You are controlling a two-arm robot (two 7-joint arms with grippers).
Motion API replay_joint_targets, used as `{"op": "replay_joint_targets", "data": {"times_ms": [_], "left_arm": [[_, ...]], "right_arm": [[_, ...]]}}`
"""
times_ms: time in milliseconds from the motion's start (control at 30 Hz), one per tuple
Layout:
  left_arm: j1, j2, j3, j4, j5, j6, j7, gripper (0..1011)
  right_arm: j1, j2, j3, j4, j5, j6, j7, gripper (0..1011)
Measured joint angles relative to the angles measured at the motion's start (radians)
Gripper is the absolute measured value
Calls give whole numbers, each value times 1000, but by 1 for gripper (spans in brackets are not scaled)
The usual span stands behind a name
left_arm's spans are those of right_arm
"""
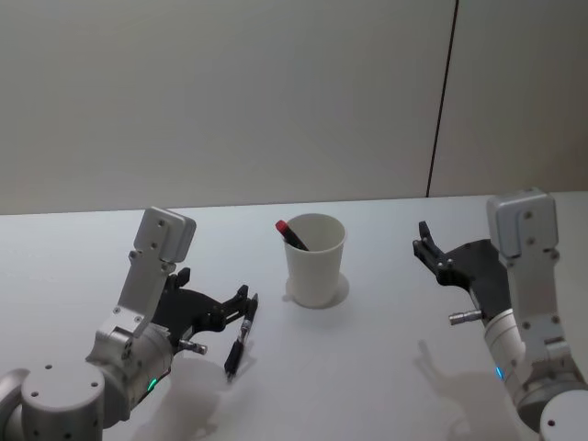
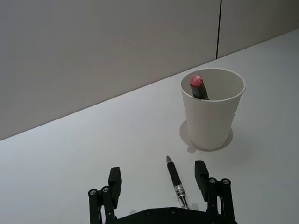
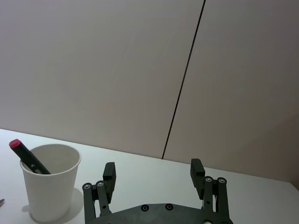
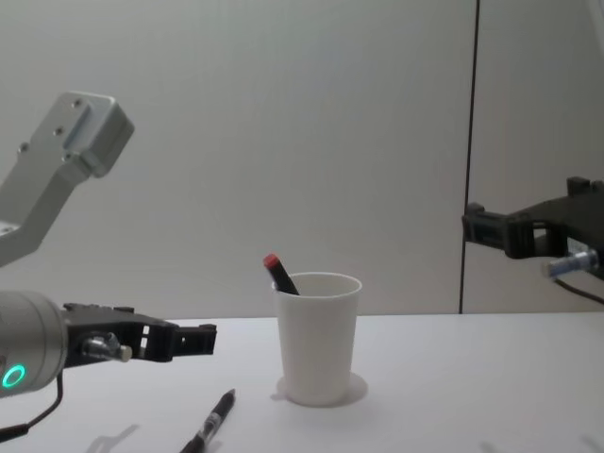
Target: Place the pen into the pen holder.
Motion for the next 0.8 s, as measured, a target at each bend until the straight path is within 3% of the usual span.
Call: {"op": "replay_joint_targets", "data": {"times_ms": [333,800], "left_arm": [[16,-3,-4,-23,-9,5,39,1000],[23,-14,-5,-47,-2,75,67,1000]], "right_arm": [[0,0,0,0,0,0,0,1001],[0,0,0,0,0,0,0,1001]]}}
